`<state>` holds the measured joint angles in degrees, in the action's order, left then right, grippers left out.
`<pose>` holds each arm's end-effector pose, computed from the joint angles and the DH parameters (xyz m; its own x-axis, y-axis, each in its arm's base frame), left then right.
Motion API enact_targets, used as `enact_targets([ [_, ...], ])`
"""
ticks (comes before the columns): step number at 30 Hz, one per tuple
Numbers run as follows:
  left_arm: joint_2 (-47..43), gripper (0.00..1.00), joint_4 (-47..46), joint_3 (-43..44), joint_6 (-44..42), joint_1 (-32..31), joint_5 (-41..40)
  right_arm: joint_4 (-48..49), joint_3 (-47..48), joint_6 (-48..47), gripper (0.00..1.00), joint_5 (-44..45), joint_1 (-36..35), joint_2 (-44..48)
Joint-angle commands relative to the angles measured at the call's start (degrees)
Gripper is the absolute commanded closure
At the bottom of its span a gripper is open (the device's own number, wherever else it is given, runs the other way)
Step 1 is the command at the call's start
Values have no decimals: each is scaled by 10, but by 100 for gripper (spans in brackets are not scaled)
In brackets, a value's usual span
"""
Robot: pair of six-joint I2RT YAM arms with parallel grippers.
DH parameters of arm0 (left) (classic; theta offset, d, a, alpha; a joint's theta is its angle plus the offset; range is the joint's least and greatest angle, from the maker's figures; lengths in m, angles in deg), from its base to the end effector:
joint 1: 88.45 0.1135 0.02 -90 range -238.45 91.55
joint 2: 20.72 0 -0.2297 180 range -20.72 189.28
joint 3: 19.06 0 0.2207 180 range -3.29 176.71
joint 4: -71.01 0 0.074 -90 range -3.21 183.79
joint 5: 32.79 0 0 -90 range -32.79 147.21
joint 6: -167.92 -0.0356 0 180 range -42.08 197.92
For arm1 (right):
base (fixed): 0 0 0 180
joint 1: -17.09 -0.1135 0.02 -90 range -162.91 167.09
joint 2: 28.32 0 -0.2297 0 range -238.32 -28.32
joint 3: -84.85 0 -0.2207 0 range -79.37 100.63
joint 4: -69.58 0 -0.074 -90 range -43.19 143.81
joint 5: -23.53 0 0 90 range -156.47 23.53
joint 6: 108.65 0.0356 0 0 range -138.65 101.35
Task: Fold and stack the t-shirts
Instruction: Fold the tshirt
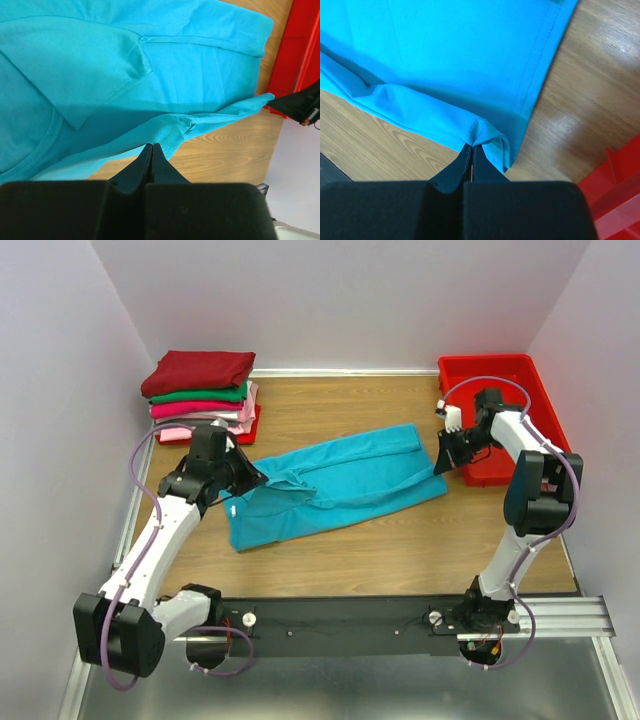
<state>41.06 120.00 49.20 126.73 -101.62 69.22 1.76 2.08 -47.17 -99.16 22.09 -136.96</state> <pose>0.2037 -0.0553 0.2673 -0.7134 -0.5890 -0.3797 -0.2500 0.7200 -0.6473 0.3296 -0.0095 0.1854 -0.8469 -0.3293 -0.4175 -0.4912 0.7853 0.3770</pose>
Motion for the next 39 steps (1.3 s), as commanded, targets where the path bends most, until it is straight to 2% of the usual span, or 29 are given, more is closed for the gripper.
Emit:
enact_targets([
  [1, 12, 100, -21, 13, -25, 4, -3, 13, 20, 10, 100, -8, 4, -16],
  [39, 142, 100, -56, 91, -87, 37, 2, 49, 60, 49, 100, -3, 4, -63],
])
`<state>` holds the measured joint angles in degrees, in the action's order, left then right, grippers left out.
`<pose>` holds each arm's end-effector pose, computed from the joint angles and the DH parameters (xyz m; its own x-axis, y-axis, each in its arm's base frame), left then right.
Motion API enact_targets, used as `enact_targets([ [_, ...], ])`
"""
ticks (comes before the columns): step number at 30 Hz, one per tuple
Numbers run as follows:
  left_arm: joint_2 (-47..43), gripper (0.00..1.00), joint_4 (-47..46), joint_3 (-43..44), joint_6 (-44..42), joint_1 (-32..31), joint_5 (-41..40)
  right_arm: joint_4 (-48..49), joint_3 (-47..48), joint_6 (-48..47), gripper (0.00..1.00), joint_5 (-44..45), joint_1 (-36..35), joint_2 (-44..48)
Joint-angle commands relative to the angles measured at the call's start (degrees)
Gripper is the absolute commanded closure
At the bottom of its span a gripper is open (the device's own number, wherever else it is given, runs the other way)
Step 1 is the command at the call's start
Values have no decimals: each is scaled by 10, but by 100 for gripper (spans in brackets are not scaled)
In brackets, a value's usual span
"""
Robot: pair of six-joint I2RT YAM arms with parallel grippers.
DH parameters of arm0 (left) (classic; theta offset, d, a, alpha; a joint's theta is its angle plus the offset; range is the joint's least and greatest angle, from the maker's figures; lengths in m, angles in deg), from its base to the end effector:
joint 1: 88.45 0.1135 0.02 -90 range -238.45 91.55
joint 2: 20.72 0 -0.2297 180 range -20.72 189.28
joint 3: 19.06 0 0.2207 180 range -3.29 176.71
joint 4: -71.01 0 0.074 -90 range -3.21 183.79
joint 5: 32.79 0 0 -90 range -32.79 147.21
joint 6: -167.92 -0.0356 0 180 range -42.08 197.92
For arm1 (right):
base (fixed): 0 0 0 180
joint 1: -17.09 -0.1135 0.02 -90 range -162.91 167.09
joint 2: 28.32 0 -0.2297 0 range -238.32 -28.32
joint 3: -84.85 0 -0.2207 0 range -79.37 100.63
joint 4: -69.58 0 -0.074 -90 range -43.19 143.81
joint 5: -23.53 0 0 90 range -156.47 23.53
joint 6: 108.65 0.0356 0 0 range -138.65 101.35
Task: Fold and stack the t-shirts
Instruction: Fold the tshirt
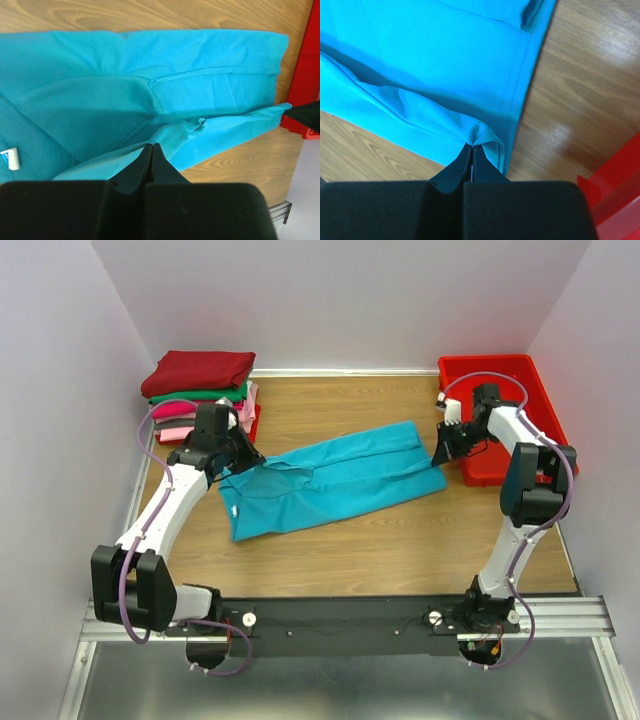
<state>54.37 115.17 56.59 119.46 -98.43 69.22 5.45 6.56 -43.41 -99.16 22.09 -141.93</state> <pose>0.2552 -0.0524 0.2626 -0.7192 -0.5320 -0.4469 -0.2124 0.7807 -0.5876 0.3534 -0.0116 0.1776 -0.8542 -0.2791 -0.4387 -0.4562 0.8071 0.3748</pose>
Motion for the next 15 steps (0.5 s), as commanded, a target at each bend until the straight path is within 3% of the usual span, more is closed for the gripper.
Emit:
enact_targets([
  [1, 11, 100, -8, 18, -15, 4, 2, 12, 18, 12, 100, -4, 4, -17],
  [15, 45, 100, -12, 31, -37, 11, 3, 18, 39, 24, 100, -3, 3, -36],
])
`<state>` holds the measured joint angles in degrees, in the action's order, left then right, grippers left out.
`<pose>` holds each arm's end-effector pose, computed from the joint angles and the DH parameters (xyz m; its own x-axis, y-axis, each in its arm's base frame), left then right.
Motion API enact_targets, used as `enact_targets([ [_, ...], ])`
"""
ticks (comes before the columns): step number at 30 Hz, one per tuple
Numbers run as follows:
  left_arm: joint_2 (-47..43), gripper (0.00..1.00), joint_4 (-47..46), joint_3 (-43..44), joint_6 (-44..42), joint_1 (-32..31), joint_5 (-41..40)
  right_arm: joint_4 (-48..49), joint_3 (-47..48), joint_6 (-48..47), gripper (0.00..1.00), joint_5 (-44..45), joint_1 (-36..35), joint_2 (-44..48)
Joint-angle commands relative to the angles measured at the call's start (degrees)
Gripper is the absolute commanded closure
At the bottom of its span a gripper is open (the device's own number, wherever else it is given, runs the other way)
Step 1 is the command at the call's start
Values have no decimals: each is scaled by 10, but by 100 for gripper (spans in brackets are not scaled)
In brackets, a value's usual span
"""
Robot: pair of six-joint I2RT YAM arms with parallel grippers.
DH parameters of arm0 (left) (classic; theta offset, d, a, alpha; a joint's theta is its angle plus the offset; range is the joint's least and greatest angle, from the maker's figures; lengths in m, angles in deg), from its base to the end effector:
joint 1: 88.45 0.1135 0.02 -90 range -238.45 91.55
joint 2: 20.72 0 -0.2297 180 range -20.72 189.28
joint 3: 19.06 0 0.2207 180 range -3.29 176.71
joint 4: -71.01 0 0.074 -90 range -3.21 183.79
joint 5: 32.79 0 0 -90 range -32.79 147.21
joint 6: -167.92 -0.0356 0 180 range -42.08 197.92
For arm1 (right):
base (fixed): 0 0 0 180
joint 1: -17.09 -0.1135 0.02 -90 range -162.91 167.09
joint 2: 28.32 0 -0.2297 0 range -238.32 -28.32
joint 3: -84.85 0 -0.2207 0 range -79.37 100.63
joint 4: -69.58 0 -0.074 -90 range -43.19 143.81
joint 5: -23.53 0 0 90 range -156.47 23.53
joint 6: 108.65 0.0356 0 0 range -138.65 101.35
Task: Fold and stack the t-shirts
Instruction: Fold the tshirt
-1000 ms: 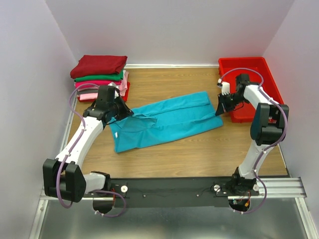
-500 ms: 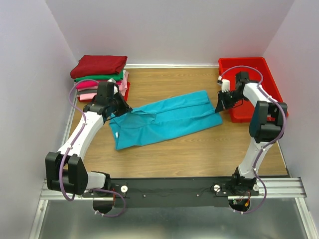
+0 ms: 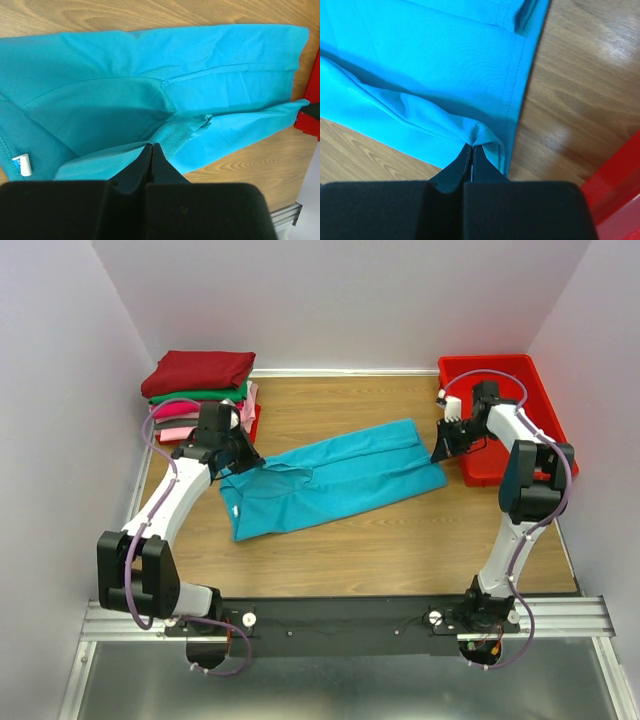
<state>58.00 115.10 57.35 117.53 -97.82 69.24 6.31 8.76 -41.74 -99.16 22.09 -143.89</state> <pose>0.2658 -0.0514 0.2511 -0.7424 -0.5095 -0.4351 -0.2236 0.8006 -0.5560 0.3626 -0.0124 0.1757 -0.8588 -0.2562 -0.4437 -0.4385 0.8155 0.3778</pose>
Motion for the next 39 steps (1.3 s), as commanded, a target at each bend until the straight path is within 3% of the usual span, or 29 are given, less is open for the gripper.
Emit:
enact_targets([
  [1, 14, 100, -10, 25, -18, 5, 3, 10, 17, 8, 100, -3, 3, -18],
  [21, 74, 100, -18, 67, -21, 8, 4, 16, 31, 16, 98, 1, -2, -33],
  [24, 87, 100, -19, 72, -22, 8, 3, 16, 34, 16, 90, -2, -3, -35],
  [25, 95, 100, -19, 76, -23, 8, 3, 15, 34, 16, 74, -4, -3, -33],
  [26, 100, 100, -19, 78, -24, 8, 3, 16, 33, 16, 66, -6, -2, -28],
  [29, 120, 100, -19, 87, -29, 8, 2, 15, 30, 16, 53, -16, -5, -12],
  [32, 142, 100, -17, 98, -33, 8, -3, 15, 23, 15, 46, -25, -5, 11],
  [39, 185, 100, -10, 125, -38, 8, -18, 15, -11, 5, 45, -58, -5, 60],
])
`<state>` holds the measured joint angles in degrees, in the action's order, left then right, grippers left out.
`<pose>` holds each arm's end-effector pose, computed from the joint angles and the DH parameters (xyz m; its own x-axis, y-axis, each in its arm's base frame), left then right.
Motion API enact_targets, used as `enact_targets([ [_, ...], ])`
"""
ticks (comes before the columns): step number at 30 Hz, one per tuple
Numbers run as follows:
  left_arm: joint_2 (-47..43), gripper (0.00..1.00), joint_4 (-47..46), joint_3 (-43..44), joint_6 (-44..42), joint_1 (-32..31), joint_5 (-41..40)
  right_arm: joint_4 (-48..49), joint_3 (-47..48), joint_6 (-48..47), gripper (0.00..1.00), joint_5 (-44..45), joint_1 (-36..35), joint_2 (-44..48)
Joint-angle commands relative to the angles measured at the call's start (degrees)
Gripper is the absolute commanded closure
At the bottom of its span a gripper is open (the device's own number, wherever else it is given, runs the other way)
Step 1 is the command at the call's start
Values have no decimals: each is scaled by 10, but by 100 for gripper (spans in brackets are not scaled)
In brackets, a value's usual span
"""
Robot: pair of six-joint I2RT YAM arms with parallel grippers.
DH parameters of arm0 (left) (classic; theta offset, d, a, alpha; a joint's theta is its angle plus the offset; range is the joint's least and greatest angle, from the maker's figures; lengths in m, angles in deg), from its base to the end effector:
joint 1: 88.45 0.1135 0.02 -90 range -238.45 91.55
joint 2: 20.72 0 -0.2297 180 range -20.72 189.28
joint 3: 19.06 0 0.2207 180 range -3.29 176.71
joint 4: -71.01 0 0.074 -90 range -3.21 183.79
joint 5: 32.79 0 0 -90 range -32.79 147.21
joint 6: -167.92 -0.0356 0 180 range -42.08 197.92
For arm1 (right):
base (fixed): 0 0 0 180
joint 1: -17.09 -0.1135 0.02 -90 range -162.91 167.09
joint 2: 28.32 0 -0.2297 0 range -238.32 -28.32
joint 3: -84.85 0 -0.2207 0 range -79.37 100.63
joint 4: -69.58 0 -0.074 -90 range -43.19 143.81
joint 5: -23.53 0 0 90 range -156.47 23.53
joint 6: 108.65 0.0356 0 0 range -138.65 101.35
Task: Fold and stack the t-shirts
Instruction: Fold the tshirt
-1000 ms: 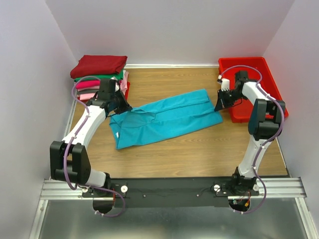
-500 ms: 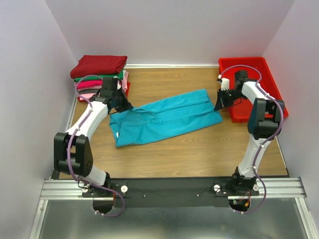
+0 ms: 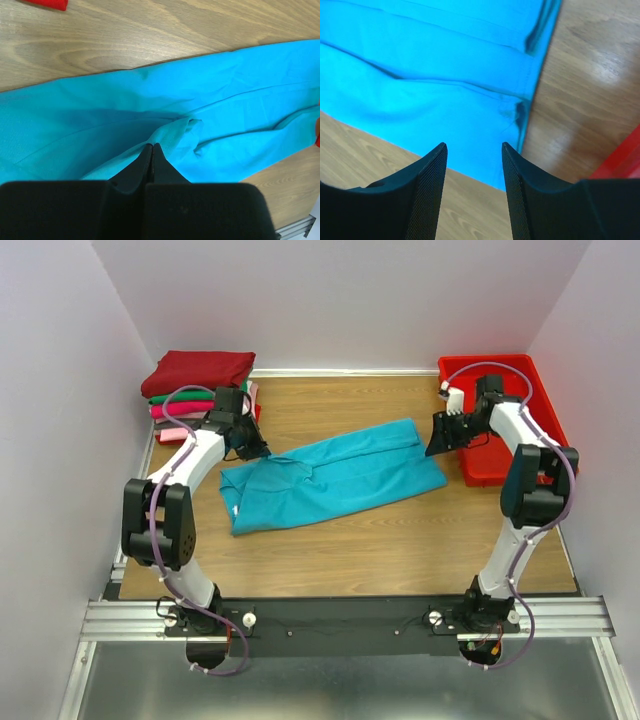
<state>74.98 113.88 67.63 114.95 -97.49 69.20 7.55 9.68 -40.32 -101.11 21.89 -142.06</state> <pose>0.3227 -0.0588 0.2219 -0.7891 -0.4710 -0.3944 -0.2441 0.8296 -0.5022 0.3647 -0.0103 0.1920 -0.8324 -0.2350 -0.5019 -0.4557 0.8056 0.3787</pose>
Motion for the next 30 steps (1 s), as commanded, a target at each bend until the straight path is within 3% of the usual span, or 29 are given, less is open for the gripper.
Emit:
enact_targets([
  [1, 24, 100, 4, 26, -14, 4, -19, 4, -26, -12, 45, -42, -3, 45],
  [2, 29, 97, 7, 28, -14, 4, -21, 5, -32, -13, 45, -46, -2, 48],
  [3, 36, 79, 9, 36, -16, 4, -23, 5, -42, -17, 45, -53, -2, 55],
  [7, 69, 47, 38, 76, -47, 6, -15, 7, -63, -25, 45, -64, -2, 73],
  [10, 56, 39, 31, 92, -78, 7, 6, 7, -85, -35, 45, -74, -2, 87],
  [13, -26, 34, -11, 58, -115, 7, 23, 6, -106, -64, 45, -85, -3, 109],
  [16, -157, 28, -49, -15, -108, 7, -14, -2, -134, -129, 42, -115, -4, 135],
  [18, -263, 22, -59, -71, -68, 9, -36, -15, -149, -182, 40, -129, -14, 158],
  [21, -385, 4, -85, -221, 35, 14, 8, -46, -193, -305, 34, -151, -47, 187],
  [24, -449, 4, -59, -327, 82, 16, 37, -50, -251, -403, 29, -152, -111, 235],
  [28, -478, 9, 5, -363, 73, 17, -97, -35, -254, -386, 27, -157, -157, 233],
  [30, -467, 16, 23, -353, 86, 18, -142, -33, -247, -372, 28, -170, -158, 223],
])
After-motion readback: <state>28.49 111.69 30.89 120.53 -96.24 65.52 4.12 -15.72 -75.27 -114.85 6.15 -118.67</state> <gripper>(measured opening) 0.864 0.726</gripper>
